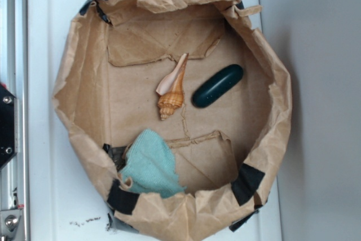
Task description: Grab the shell.
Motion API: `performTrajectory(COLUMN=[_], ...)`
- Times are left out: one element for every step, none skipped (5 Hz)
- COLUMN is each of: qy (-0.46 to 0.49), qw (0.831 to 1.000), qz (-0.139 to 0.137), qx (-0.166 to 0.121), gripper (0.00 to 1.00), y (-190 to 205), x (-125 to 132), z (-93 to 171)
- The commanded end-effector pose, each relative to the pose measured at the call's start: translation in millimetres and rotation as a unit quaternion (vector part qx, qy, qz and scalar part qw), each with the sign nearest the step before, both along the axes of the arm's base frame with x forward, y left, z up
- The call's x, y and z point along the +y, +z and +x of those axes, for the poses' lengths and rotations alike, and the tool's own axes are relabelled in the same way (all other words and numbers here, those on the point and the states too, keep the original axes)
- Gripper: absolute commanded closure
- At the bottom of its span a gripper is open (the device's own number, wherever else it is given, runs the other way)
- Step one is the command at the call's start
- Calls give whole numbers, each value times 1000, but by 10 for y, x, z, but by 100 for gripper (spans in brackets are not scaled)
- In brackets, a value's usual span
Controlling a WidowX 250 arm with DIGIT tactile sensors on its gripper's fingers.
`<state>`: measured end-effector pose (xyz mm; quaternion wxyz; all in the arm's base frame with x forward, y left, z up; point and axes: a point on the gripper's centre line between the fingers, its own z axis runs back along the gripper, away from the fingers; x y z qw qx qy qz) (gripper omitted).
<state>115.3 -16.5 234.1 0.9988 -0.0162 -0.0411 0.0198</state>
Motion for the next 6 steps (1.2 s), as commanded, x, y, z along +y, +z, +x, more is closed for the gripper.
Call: performTrajectory(qy=[58,104,150,204,185,173], qw=[994,990,983,974,978,978], qz=[-44,-54,-49,-19,-4,5], qx=[-87,-84,-93,-101,-93,-117], gripper=[0,0,0,0,0,0], y=[-51,-154,-308,-534,-588,-591], x=[-157,-195,-152,59,297,531], z=[508,1004,1351,1629,1478,1496])
